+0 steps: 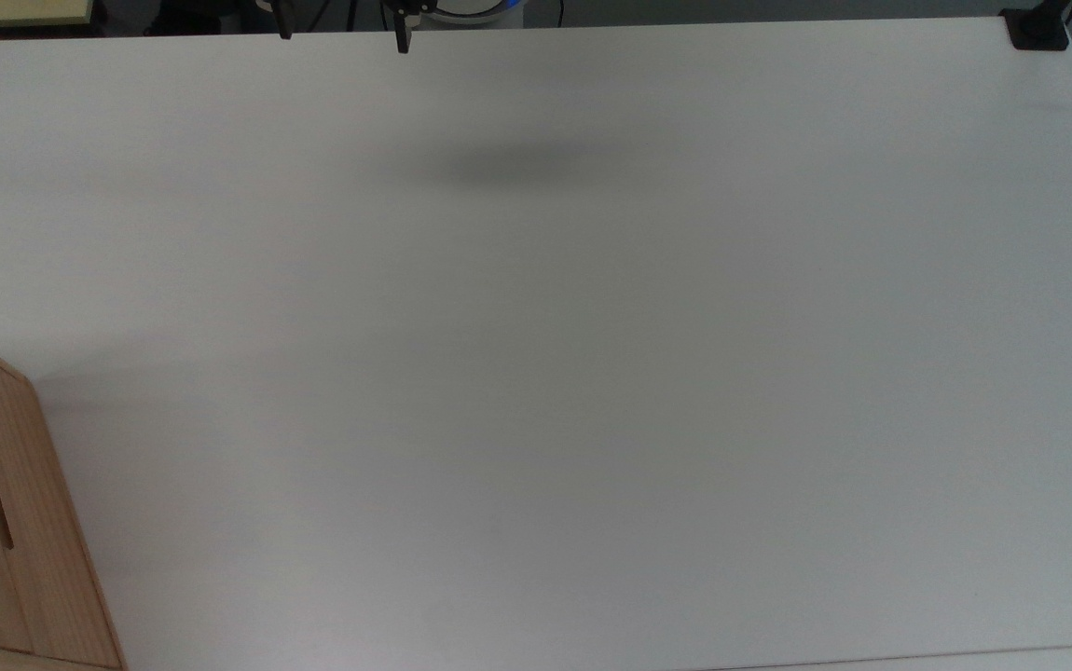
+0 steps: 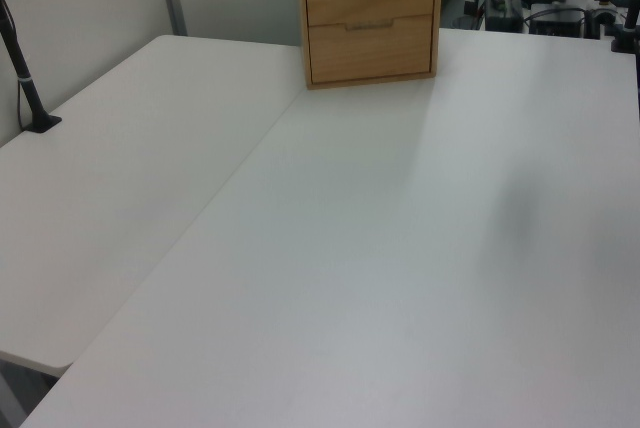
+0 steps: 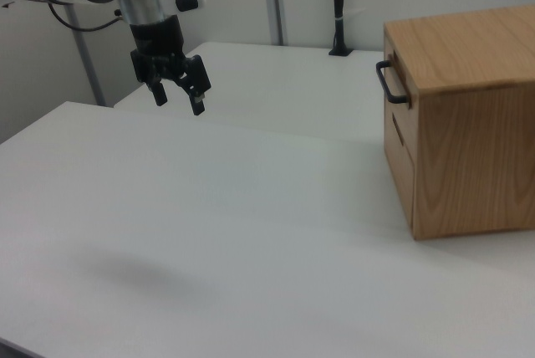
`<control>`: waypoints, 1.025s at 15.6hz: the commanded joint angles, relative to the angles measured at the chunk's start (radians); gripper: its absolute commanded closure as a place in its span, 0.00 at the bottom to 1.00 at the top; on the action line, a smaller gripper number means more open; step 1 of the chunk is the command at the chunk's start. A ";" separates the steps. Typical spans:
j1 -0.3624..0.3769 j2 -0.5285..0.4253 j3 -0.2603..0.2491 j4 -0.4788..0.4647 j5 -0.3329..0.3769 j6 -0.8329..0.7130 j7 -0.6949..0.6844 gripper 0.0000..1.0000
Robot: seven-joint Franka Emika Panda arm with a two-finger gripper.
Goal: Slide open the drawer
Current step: 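Move the gripper toward the wooden cabinet's upper drawer handle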
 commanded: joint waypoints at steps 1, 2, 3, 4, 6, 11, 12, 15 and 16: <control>0.008 -0.012 -0.001 -0.003 -0.001 -0.027 0.008 0.00; 0.008 -0.012 -0.001 -0.003 -0.001 -0.024 0.008 0.00; 0.008 -0.012 -0.001 -0.003 -0.001 -0.022 0.008 0.00; 0.007 -0.010 -0.001 -0.002 -0.001 -0.021 0.008 0.00; 0.008 -0.002 -0.001 0.000 -0.001 -0.019 0.007 0.00; 0.044 0.027 -0.004 0.003 -0.019 0.034 -0.015 0.00; 0.056 0.039 -0.007 0.004 -0.034 0.036 -0.051 0.00; 0.080 0.080 -0.018 0.029 -0.080 0.025 -0.209 0.00; 0.080 0.096 -0.018 0.030 -0.088 0.035 -0.249 0.00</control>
